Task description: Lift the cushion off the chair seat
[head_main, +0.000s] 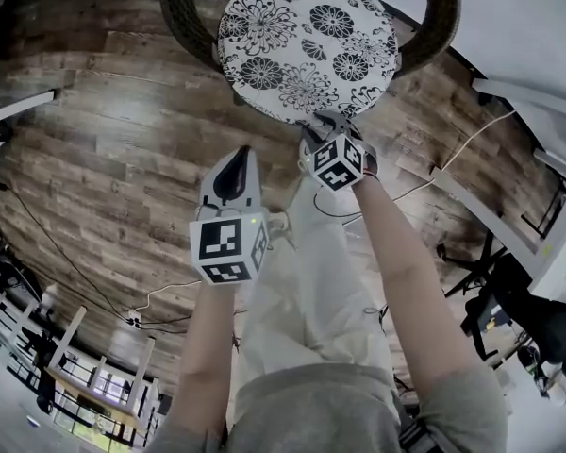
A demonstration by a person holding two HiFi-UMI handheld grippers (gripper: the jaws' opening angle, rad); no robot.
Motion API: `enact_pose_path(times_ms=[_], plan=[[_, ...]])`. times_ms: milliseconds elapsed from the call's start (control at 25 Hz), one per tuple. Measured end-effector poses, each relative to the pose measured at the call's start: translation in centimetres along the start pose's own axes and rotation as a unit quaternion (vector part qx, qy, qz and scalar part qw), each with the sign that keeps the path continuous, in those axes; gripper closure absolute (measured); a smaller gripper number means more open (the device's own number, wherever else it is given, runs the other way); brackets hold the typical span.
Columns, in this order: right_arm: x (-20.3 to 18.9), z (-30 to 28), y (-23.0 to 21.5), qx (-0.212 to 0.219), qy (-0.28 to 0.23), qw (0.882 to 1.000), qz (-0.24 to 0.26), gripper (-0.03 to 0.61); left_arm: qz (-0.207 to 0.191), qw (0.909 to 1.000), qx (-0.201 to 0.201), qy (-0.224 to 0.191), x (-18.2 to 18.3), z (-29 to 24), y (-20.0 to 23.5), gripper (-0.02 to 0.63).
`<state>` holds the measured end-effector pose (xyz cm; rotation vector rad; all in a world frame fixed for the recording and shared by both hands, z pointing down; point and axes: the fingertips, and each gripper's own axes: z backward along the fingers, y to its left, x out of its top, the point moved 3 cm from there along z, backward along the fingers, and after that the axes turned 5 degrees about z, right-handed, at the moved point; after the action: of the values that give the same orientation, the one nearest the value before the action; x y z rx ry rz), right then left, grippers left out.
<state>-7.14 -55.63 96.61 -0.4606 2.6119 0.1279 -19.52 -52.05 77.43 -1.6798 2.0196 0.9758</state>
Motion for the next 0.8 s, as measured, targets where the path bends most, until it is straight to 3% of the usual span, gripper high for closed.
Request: enact_pose_path(times_ms=[120, 320, 560, 800], plan=[[0.2, 0.0, -0.3, -0.006, 0.001, 1.0, -0.013, 0.456, 0.004, 1.0, 0.004, 0.0, -0.1, 0.1, 0.1, 0.601], [1.0, 1.1, -0.4, -0.005, -0.002, 1.0, -0.031, 0.563, -0.001, 1.0, 0.0, -0.003, 0.5, 0.8, -0.7, 0.601], [2.1, 4.1, -0.3, -0.016, -0.021, 0.996, -0.09, 0.569, -0.013, 0.9998, -0.009, -0.011, 1.9, 2.7, -2.1, 0.601], [4.0, 8.2, 0.6, -0.038, -0.051, 0.993, -0.1, 0.569, -0.017, 0.9993, -0.015, -0.031, 3.4, 5.7, -3.3, 0.601]])
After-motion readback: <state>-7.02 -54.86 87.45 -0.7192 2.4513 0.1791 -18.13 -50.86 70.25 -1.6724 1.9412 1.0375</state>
